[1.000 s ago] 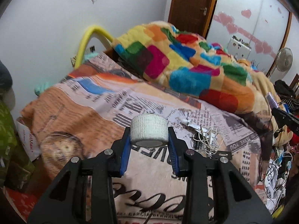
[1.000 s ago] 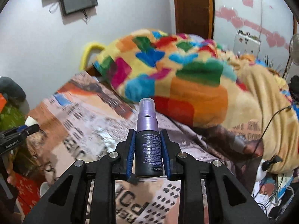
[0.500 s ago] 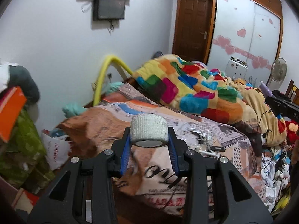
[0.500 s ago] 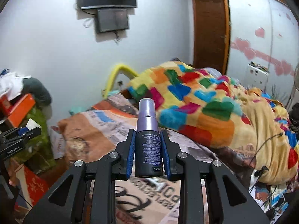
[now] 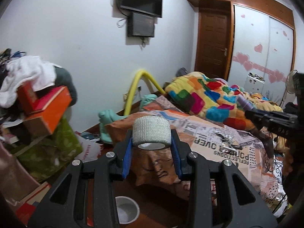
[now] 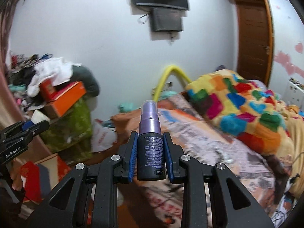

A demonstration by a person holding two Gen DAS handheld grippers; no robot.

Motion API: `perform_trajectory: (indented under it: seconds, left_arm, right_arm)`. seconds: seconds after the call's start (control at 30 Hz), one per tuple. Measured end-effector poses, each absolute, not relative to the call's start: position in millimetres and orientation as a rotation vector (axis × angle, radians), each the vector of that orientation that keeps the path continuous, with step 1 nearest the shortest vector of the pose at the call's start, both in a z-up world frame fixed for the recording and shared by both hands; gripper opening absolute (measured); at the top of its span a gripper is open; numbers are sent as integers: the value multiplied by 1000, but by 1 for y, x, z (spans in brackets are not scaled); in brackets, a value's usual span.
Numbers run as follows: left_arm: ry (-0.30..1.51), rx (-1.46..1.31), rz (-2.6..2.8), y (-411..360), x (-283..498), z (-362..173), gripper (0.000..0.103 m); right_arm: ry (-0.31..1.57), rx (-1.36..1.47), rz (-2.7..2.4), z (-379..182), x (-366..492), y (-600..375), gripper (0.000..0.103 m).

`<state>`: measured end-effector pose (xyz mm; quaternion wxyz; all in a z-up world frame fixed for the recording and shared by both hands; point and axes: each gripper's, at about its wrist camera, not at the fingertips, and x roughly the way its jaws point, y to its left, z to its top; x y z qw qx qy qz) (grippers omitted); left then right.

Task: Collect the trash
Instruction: 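Carry the tape roll and spray bottle with both grippers over the white bin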

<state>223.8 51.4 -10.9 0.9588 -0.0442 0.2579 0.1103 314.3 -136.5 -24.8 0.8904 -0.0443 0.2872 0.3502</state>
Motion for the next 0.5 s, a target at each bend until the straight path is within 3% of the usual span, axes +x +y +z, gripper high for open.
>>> perform_trajectory:
  seconds: [0.27, 0.5]
  left_arm:
    - [543, -119, 311, 101, 175, -29, 36]
    - [654, -183, 386, 149, 154, -83, 36]
  right_arm:
    - [675, -122, 857, -54, 285, -70, 24]
    - [776, -182, 944, -91, 266, -12, 24]
